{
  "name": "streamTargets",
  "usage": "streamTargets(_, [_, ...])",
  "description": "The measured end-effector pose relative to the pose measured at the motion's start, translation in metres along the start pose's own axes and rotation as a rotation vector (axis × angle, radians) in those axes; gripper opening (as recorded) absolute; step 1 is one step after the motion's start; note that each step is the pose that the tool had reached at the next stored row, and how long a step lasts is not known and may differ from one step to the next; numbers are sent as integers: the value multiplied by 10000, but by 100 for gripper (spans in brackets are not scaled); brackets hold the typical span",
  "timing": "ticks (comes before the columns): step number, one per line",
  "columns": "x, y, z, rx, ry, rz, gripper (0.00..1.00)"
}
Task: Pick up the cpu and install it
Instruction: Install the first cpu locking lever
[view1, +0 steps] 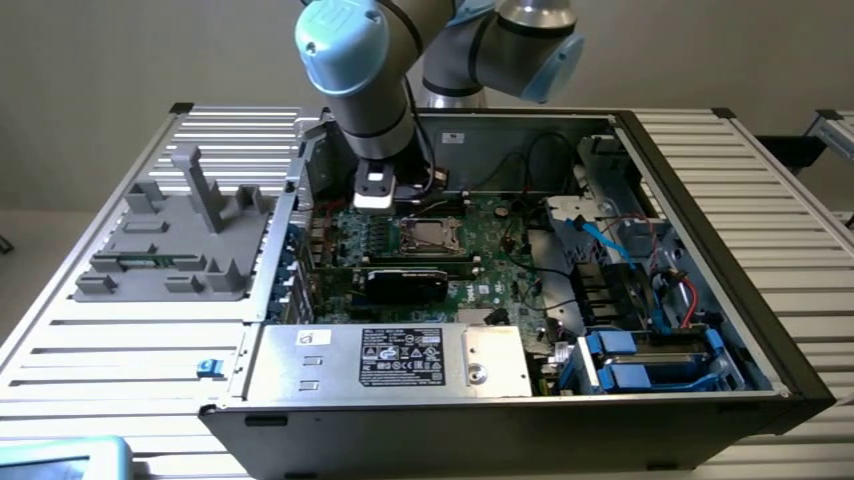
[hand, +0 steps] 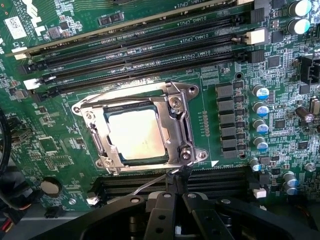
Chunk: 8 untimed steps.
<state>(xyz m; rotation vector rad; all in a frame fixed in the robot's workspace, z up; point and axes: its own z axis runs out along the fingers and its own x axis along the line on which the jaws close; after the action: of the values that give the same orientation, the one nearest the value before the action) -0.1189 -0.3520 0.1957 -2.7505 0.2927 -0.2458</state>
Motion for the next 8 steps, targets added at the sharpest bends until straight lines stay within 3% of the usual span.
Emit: streamTargets(8, [17, 5, 27, -5, 19, 45, 11])
